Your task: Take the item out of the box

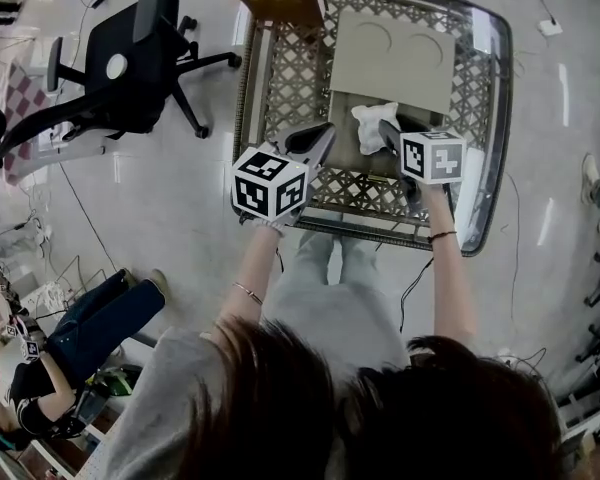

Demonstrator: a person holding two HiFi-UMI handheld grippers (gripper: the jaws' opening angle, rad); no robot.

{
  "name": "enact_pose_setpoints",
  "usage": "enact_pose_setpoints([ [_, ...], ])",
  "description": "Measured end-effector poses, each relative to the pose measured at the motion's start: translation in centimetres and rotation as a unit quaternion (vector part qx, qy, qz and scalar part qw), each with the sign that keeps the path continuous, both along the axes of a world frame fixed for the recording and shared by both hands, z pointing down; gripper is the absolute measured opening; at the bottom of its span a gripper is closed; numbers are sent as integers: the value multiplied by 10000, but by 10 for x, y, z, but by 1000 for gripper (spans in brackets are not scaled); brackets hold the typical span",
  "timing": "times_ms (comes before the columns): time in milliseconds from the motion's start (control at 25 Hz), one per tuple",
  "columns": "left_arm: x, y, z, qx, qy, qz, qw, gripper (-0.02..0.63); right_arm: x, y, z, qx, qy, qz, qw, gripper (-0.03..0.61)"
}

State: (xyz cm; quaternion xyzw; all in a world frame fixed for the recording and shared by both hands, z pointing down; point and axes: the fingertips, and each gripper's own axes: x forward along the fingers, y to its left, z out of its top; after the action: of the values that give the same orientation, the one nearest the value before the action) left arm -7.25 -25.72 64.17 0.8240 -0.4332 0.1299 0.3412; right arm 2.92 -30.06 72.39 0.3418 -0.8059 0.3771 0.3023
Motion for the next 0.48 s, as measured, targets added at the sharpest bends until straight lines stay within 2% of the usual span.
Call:
enact_pose_setpoints([
  [120, 0, 1, 1, -13, 12, -6, 10000, 17, 1, 1, 3, -81, 69, 35, 9999, 134],
  [480, -1, 2, -1, -10, 27, -14, 10000, 17, -3, 3, 2, -208, 80, -40, 9997, 74],
])
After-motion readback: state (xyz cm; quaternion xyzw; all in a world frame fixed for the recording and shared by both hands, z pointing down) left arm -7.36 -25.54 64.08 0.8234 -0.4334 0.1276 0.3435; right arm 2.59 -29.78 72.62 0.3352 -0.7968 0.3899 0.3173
